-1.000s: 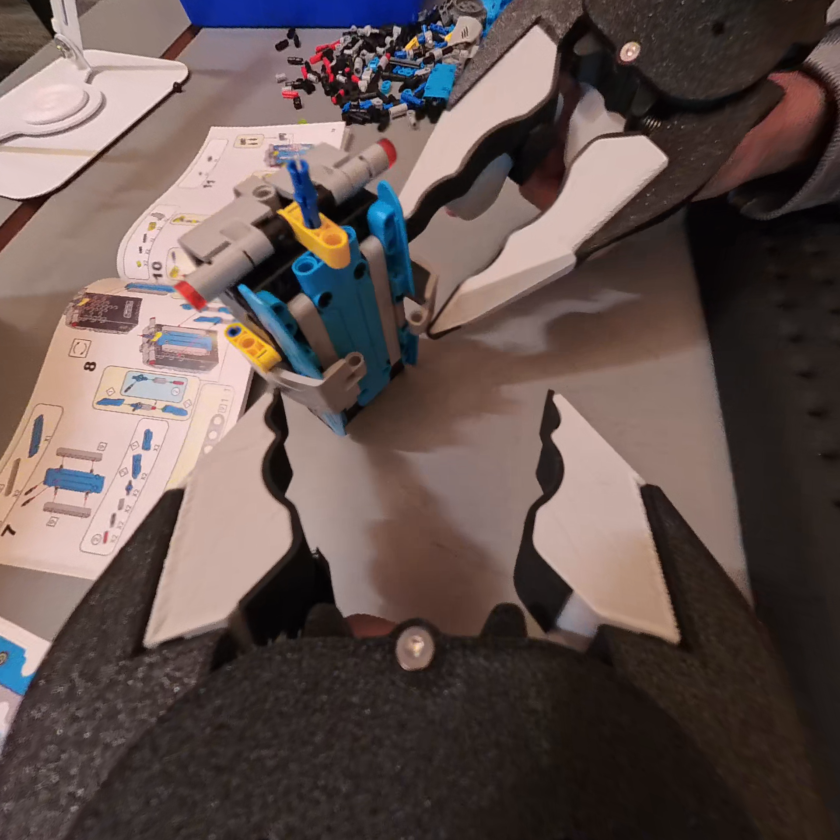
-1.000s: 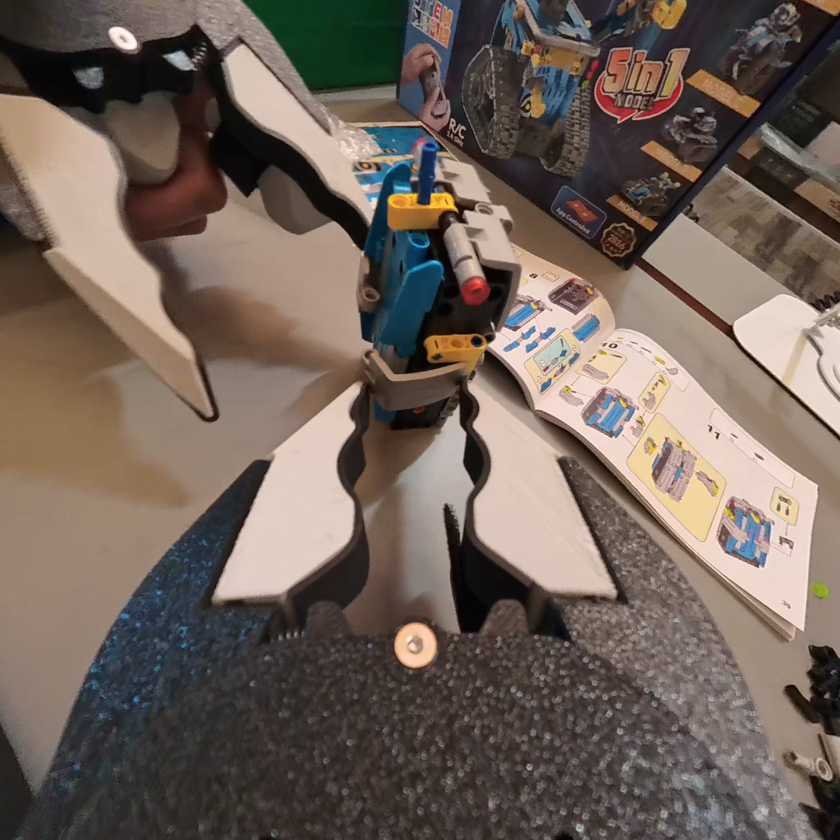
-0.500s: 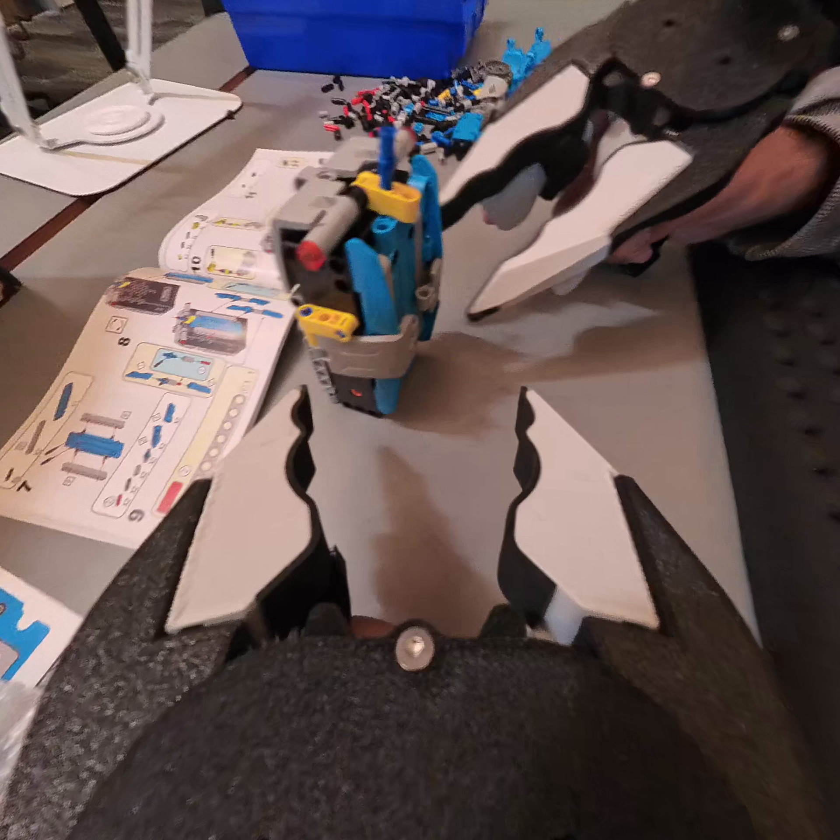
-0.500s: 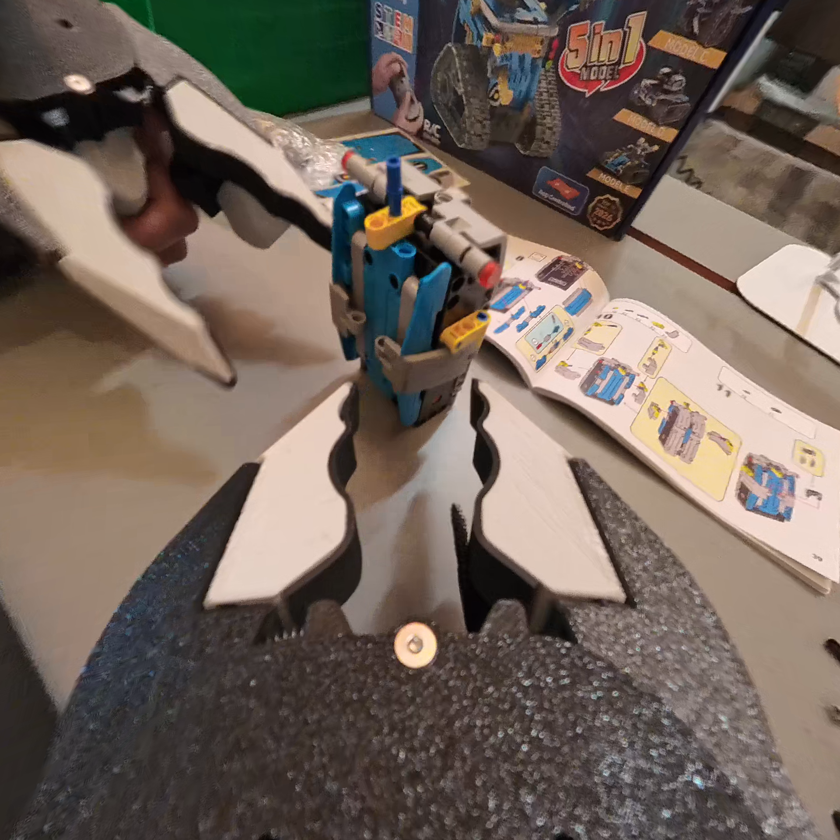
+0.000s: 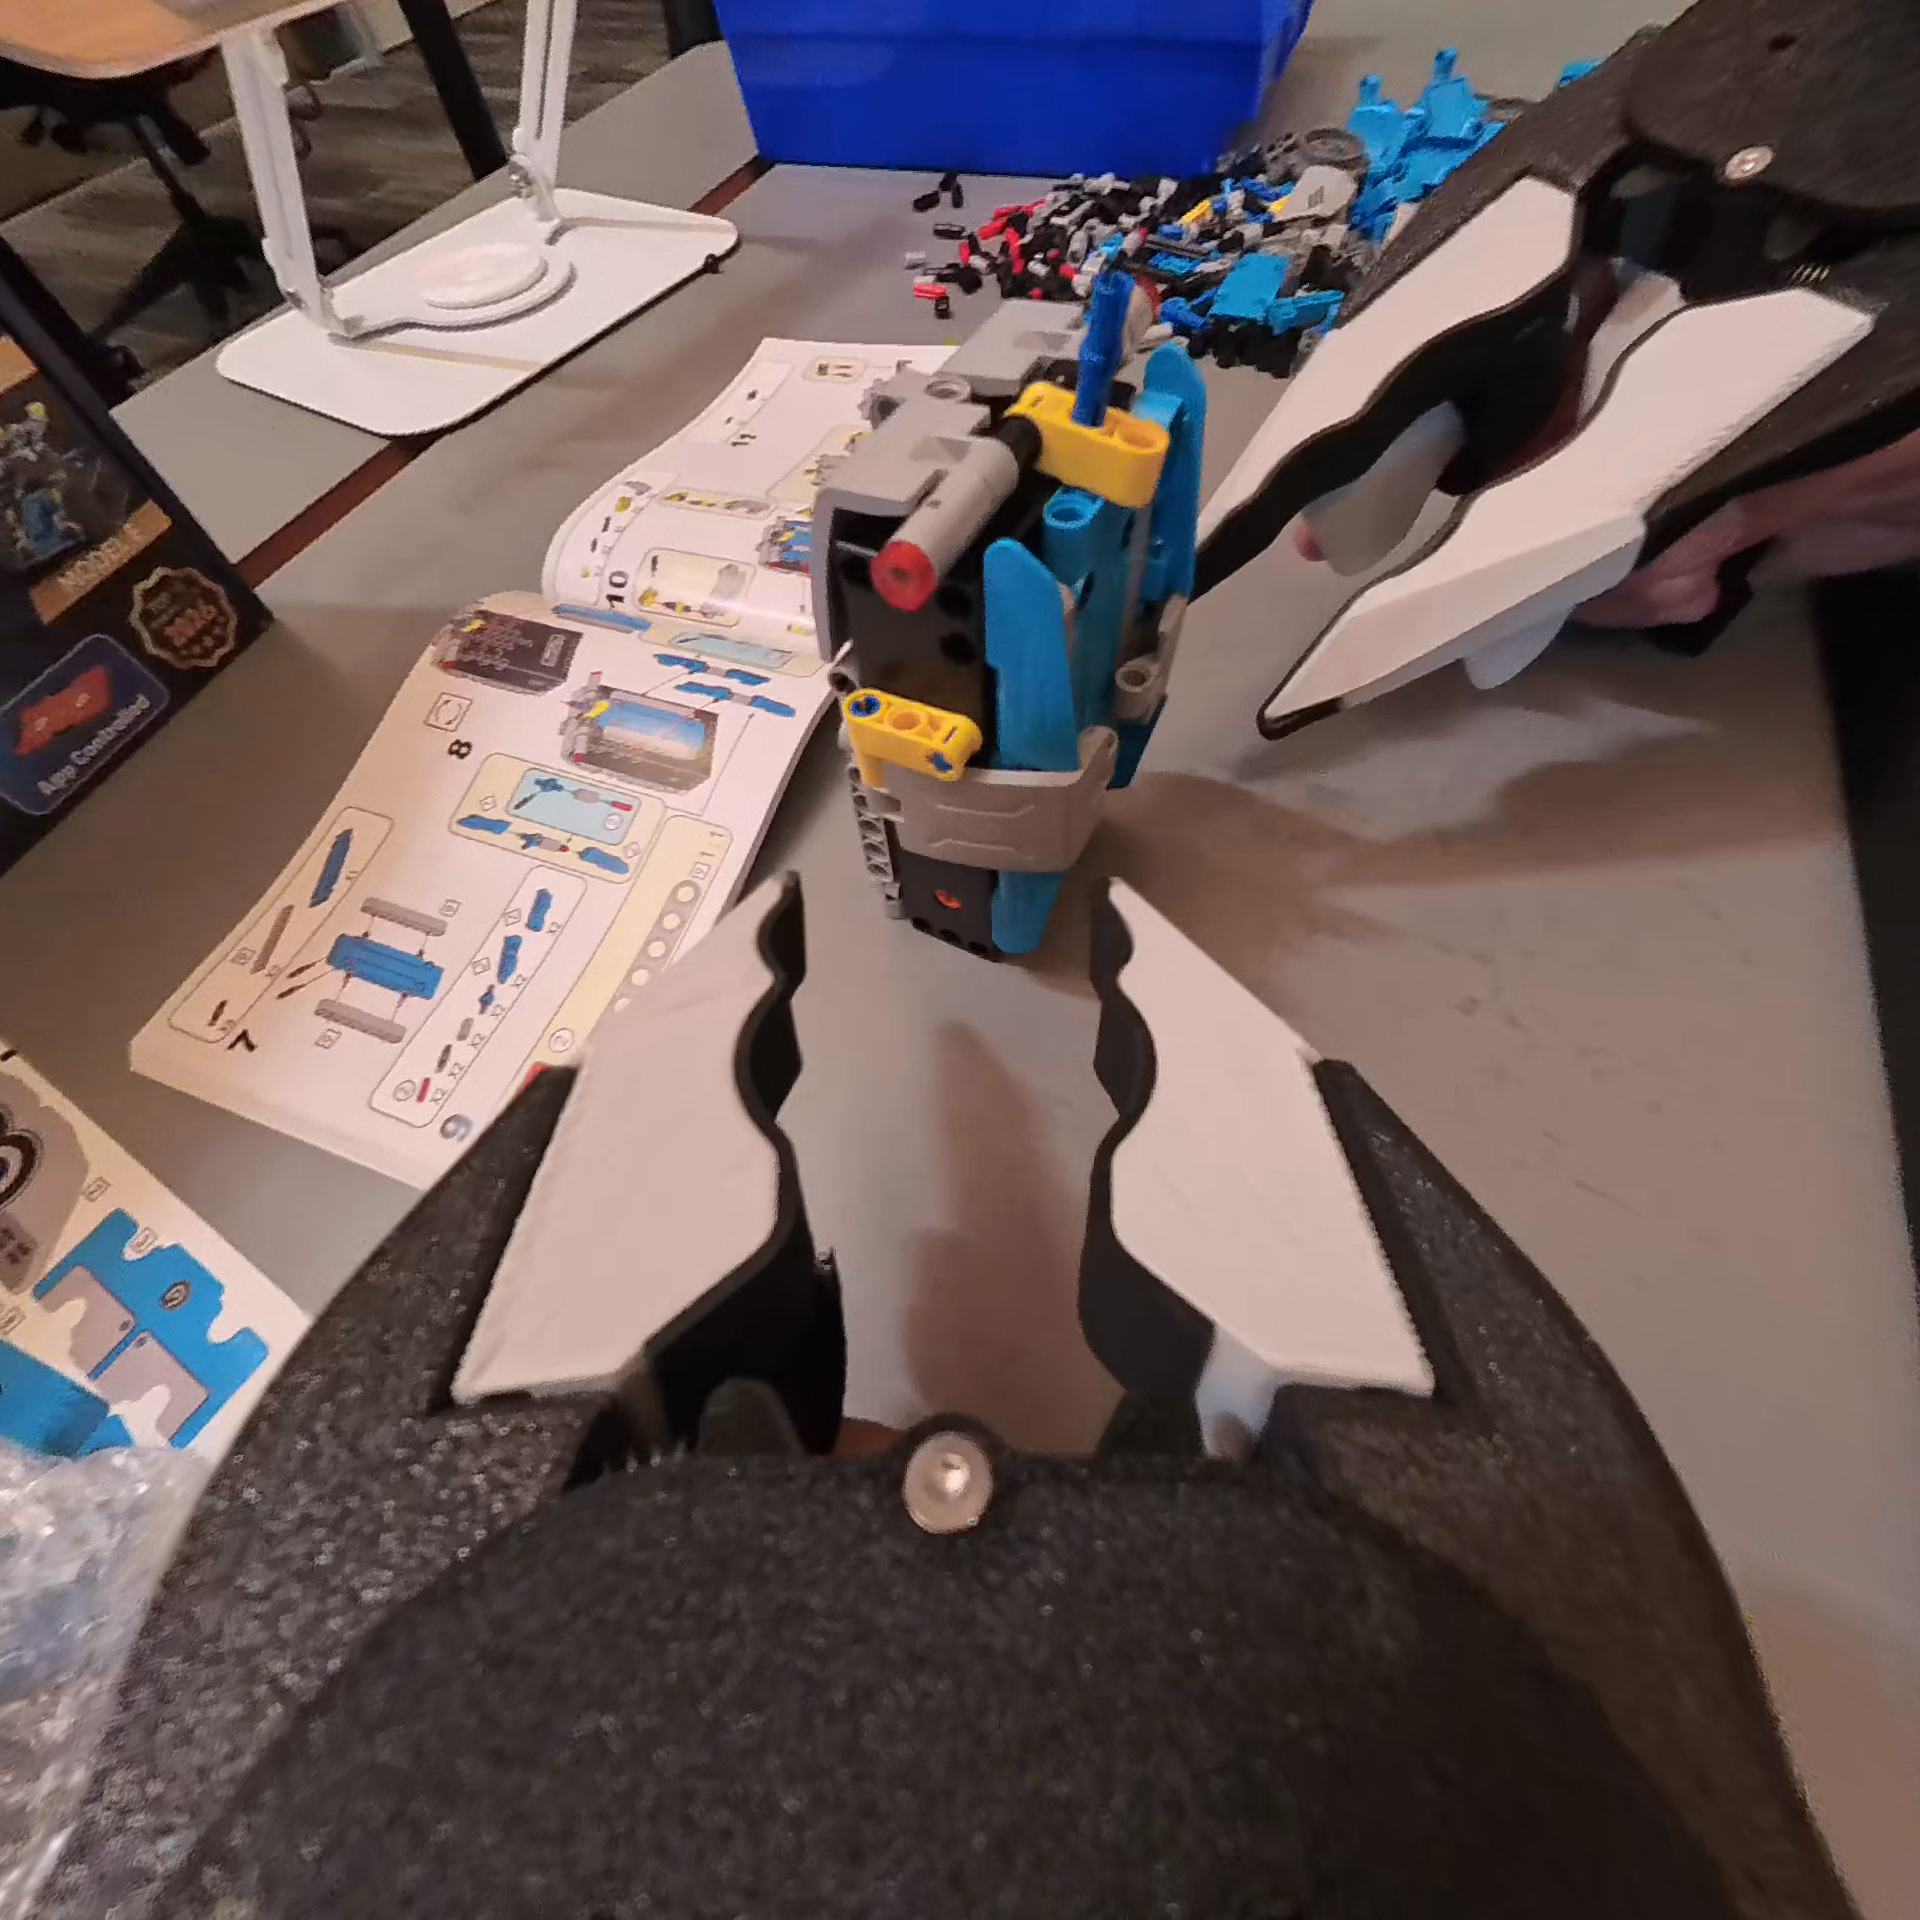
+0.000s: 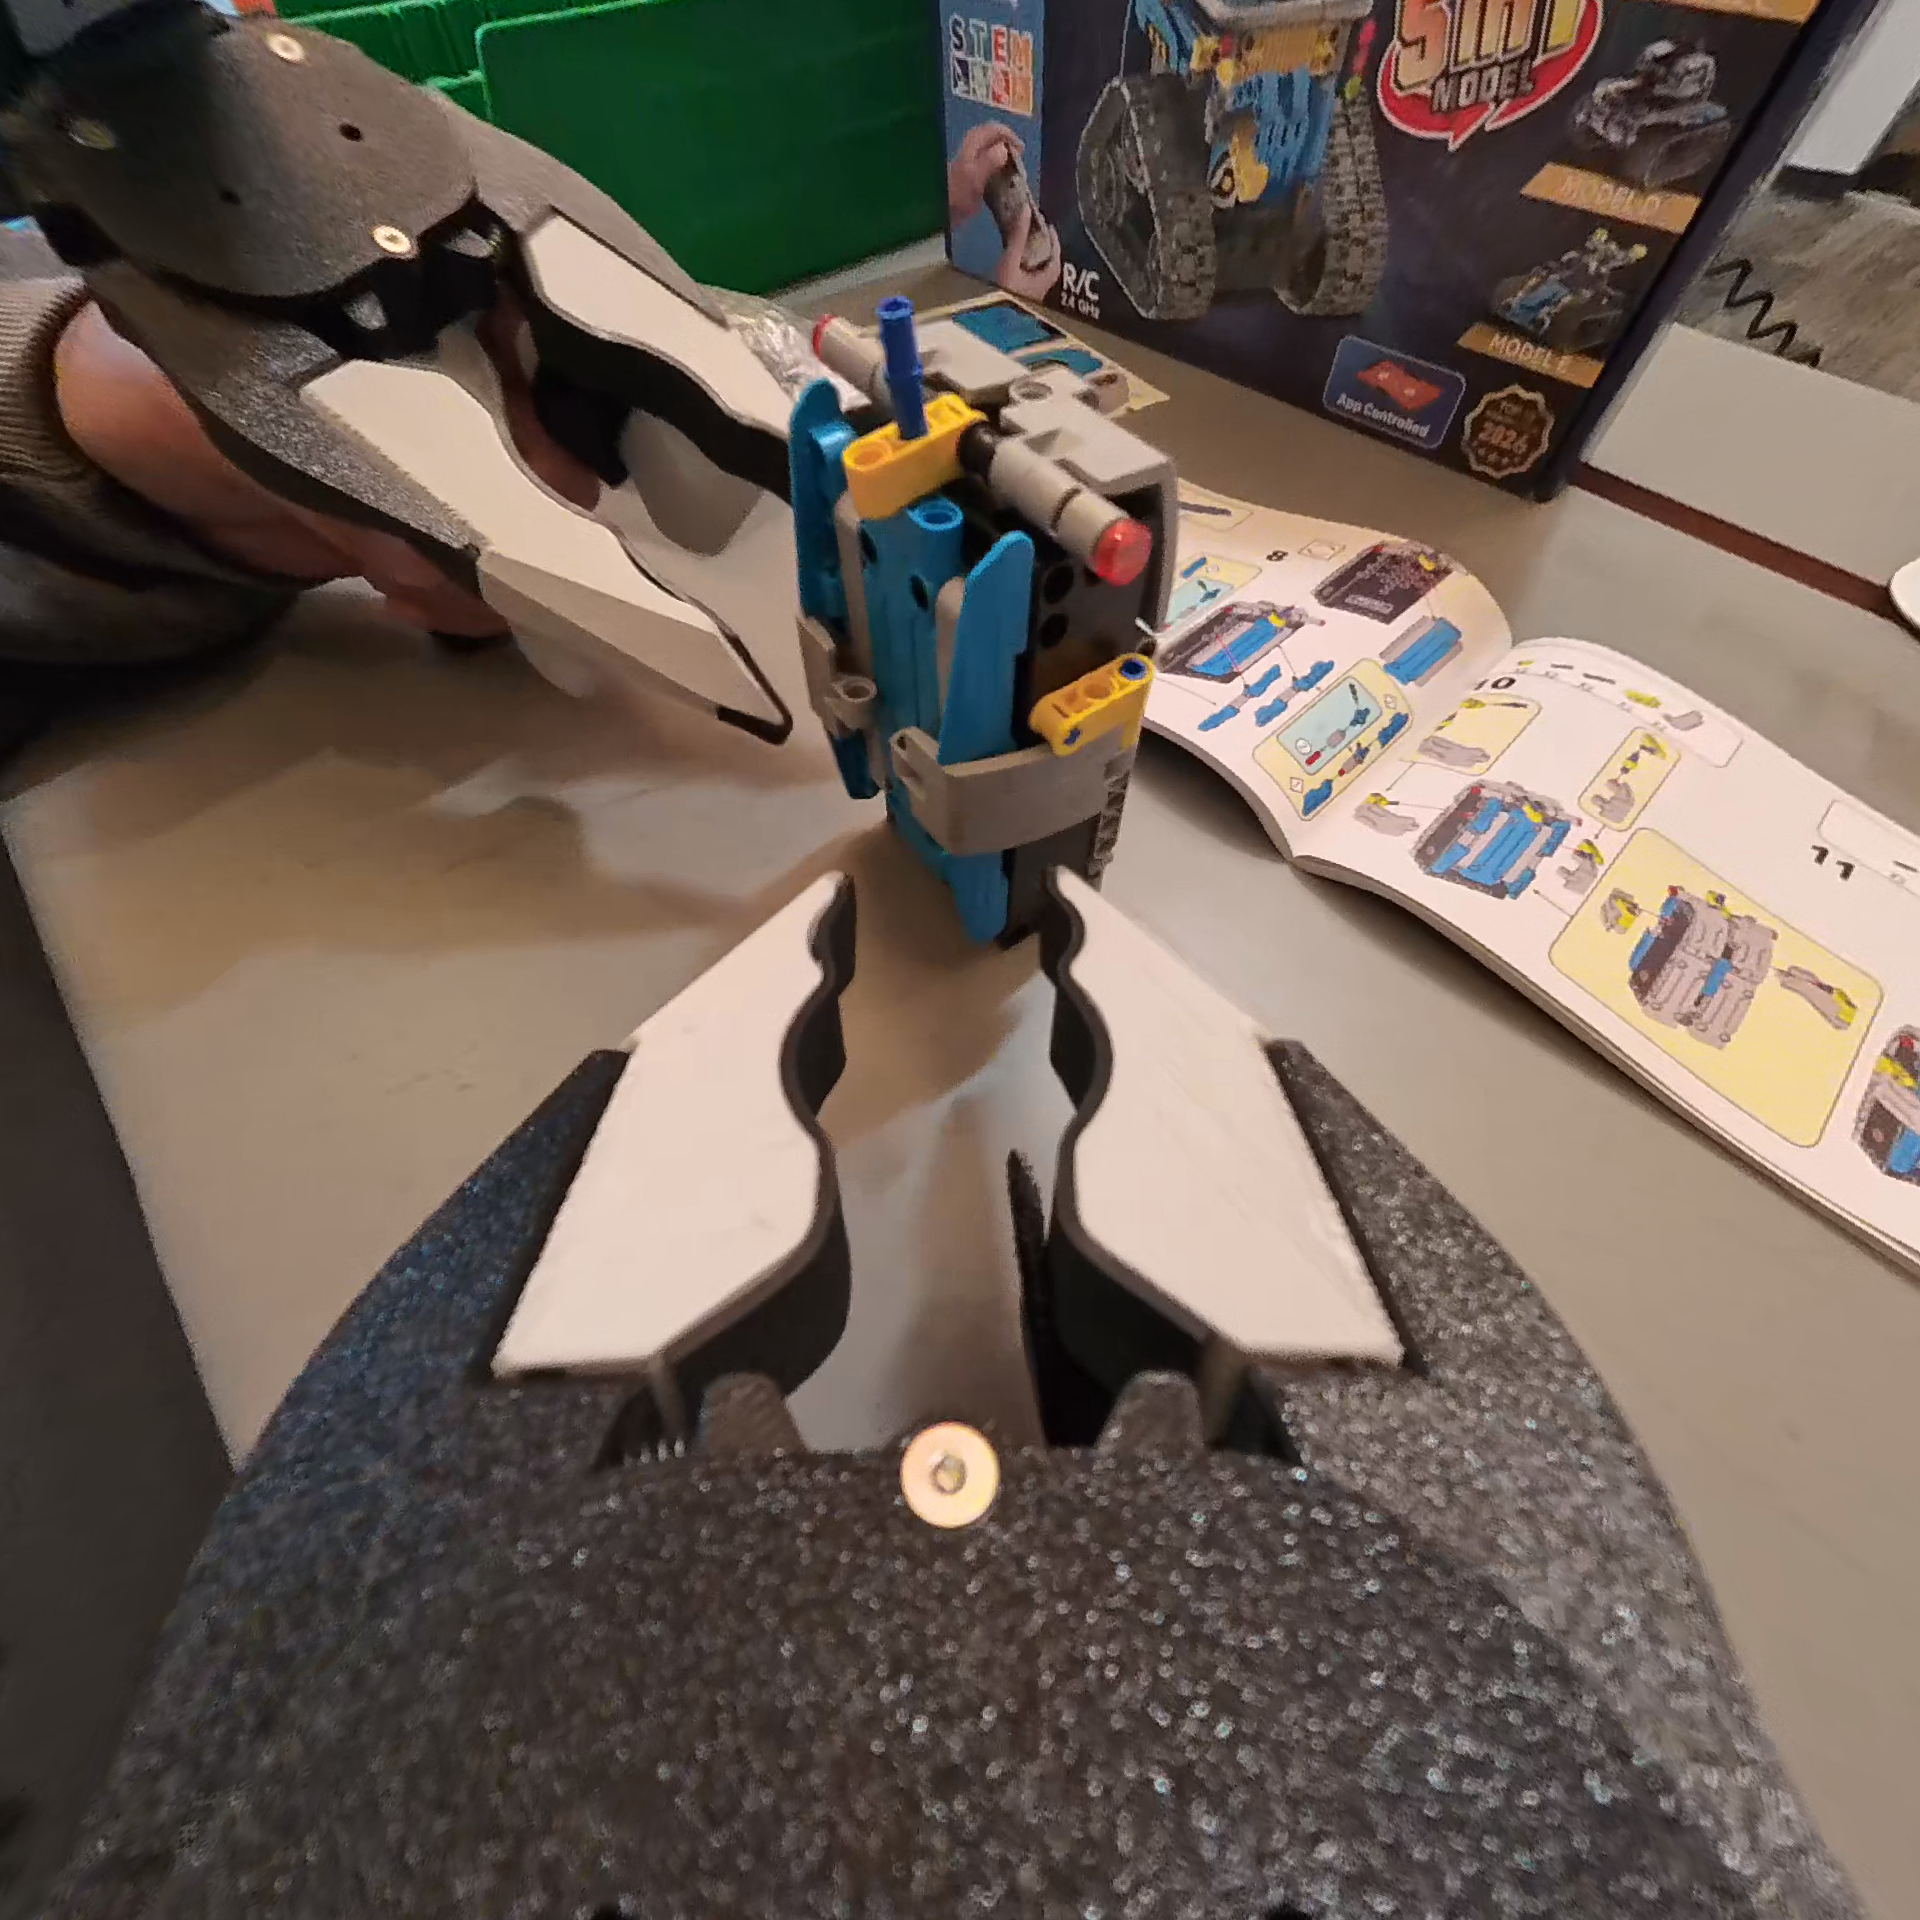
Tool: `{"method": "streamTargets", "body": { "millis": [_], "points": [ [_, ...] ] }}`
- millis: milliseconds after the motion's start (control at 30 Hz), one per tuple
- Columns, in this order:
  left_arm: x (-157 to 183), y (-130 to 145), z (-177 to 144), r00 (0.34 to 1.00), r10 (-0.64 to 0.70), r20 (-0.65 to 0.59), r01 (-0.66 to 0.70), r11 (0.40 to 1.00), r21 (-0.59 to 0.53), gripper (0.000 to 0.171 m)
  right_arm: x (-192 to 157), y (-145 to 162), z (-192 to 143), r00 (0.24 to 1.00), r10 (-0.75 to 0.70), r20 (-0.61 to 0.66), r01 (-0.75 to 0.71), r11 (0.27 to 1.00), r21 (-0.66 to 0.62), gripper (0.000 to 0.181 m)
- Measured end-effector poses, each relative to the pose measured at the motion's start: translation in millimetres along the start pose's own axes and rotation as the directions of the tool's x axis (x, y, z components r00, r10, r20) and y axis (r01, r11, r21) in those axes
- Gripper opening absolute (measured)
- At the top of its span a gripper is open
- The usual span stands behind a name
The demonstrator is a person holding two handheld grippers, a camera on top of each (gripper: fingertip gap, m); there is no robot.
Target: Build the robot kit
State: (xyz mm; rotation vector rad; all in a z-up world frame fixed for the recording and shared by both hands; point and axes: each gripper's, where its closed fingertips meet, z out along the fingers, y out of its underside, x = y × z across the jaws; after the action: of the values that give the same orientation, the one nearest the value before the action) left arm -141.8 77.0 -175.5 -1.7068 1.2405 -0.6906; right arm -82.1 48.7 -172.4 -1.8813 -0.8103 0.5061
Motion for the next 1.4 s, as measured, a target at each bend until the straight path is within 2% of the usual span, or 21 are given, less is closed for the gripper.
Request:
{"method": "streamTargets", "body": {
  "millis": [100,200,267,367,500,667,800,933,1033,1133,1400],
  "points": [
    [0,-1,-1,1.000,-0.010,-0.008,0.010,1.000,0.012,0.049,-2,0,1,1.000,-0.029,-0.006,0.029,1.000,-0.004,0.033],
    [6,-4,-3,0.999,-0.003,-0.038,0.004,0.999,0.031,0.036,-3,1,1,1.000,-0.025,0.000,0.025,1.000,-0.004,0.033],
    [14,-6,-1,0.998,-0.011,-0.067,0.013,0.999,0.036,0.034,-4,-3,1,1.000,-0.017,0.012,0.017,1.000,0.013,0.033],
    [20,-8,3,0.998,0.002,-0.059,0.000,0.999,0.034,0.036,-6,-8,-1,1.000,-0.020,0.021,0.019,0.999,0.045,0.034],
    [35,-10,5,0.996,0.046,-0.076,-0.044,0.999,0.032,0.037,3,-7,0,0.999,-0.030,-0.041,0.031,0.999,0.041,0.046],
    [45,-11,8,0.994,0.073,-0.086,-0.071,0.997,0.029,0.040,11,-7,0,0.998,0.006,-0.059,-0.004,0.999,0.044,0.047],
    [44,-11,5,0.993,0.081,-0.087,-0.079,0.996,0.033,0.042,14,-4,0,0.998,0.017,-0.068,-0.015,0.999,0.029,0.045],
    [16,-16,-15,0.981,0.190,0.026,-0.191,0.978,0.077,0.041,25,1,-2,0.992,0.066,-0.104,-0.065,0.998,0.013,0.043],
    [-15,-22,-26,0.993,0.064,0.095,-0.077,0.987,0.140,0.042,36,1,-7,0.983,0.144,-0.116,-0.141,0.989,0.035,0.042],
    [-26,-24,-26,0.994,-0.079,0.075,0.063,0.978,0.200,0.046,43,-2,-12,0.969,0.224,-0.107,-0.216,0.973,0.077,0.040],
    [-31,-24,-30,0.990,-0.116,0.082,0.094,0.967,0.235,0.046,43,-4,-13,0.942,0.334,-0.026,-0.330,0.939,0.101,0.035]
  ]
}}
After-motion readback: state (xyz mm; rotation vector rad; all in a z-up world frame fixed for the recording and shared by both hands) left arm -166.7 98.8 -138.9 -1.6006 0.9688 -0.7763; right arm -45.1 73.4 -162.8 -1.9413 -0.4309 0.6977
